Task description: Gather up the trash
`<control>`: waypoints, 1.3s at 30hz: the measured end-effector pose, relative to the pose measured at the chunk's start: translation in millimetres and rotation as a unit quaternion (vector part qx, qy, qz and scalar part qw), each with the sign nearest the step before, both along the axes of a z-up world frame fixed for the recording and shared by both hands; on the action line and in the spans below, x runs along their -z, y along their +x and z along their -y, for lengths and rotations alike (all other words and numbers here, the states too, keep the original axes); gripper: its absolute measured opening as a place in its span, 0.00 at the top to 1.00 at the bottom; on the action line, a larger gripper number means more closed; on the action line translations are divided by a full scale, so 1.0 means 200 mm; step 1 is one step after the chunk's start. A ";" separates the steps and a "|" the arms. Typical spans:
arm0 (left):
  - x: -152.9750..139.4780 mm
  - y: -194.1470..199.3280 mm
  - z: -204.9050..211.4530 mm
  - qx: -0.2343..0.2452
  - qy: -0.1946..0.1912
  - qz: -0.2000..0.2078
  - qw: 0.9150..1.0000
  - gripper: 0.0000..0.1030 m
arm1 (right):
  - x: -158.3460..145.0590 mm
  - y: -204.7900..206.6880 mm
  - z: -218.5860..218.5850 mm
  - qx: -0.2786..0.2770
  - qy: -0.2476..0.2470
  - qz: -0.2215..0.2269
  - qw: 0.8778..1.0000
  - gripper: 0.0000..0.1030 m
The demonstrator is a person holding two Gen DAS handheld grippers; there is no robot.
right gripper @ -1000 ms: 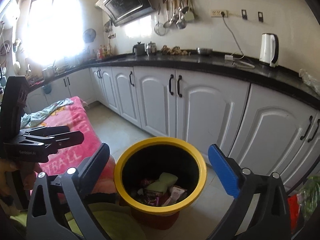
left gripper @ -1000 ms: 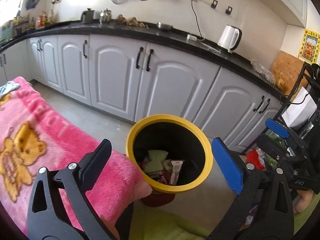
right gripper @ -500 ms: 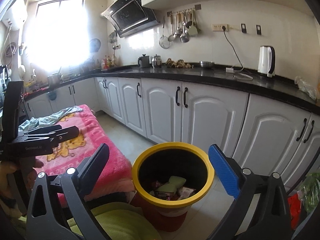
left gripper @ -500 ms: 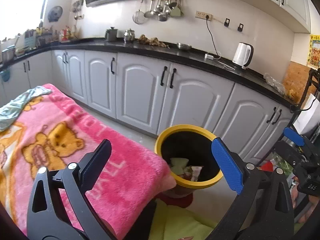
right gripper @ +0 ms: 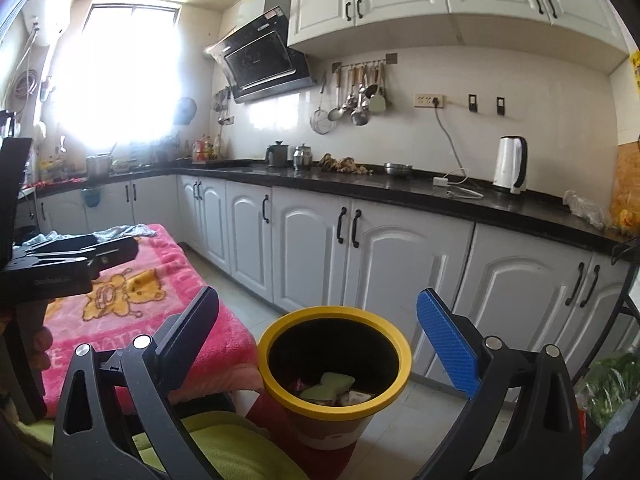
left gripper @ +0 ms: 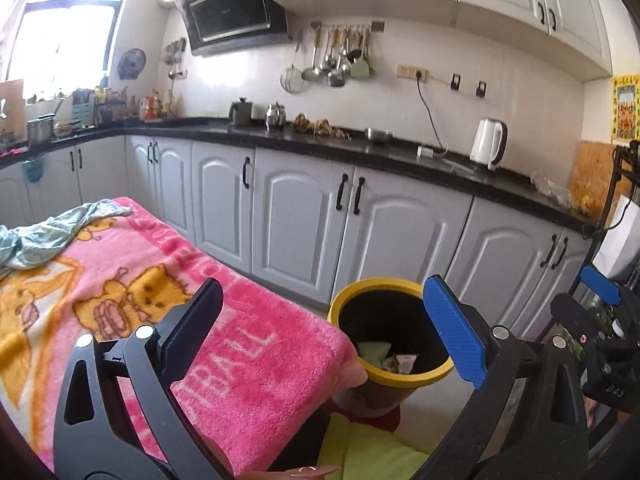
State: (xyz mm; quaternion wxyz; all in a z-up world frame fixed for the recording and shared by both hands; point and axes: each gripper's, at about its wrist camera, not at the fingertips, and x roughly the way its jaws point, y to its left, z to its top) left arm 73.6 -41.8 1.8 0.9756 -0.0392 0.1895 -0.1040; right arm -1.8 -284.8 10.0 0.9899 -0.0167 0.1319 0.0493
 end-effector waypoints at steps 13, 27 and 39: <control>0.04 -0.11 0.03 0.008 -0.007 0.040 0.999 0.11 | 0.01 -0.07 0.01 0.026 0.034 0.034 0.999 0.06; 0.04 -0.11 0.03 0.006 -0.007 0.041 0.999 0.11 | 0.02 -0.07 -0.03 0.019 0.024 0.032 0.999 0.06; 0.04 -0.11 0.03 0.005 -0.006 0.041 0.999 0.11 | 0.02 -0.07 -0.02 0.019 0.026 0.032 0.999 0.06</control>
